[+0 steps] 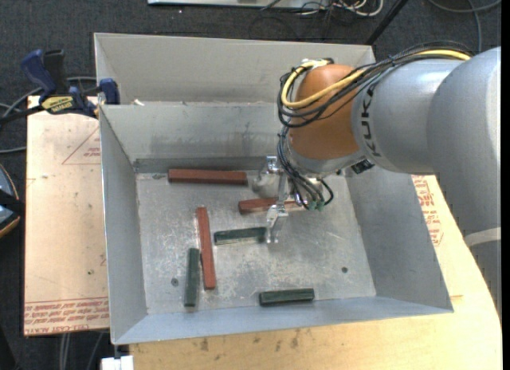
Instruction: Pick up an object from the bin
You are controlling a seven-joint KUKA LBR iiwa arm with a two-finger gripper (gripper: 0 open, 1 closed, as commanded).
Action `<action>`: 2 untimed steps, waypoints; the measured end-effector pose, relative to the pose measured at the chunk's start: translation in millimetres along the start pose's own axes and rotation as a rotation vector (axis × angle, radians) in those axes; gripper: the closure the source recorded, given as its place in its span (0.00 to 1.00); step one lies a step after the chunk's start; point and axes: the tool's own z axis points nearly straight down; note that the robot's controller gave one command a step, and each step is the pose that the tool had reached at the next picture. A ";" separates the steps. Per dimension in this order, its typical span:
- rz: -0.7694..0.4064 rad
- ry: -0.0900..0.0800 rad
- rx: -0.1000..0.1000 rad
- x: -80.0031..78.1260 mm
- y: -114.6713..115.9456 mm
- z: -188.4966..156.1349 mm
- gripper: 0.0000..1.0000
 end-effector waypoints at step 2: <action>-0.104 -0.029 -0.002 -3.8 2.5 0.8 1.00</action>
Offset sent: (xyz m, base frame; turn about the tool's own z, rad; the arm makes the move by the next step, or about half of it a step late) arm -0.0056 0.0021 -0.0115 -0.1057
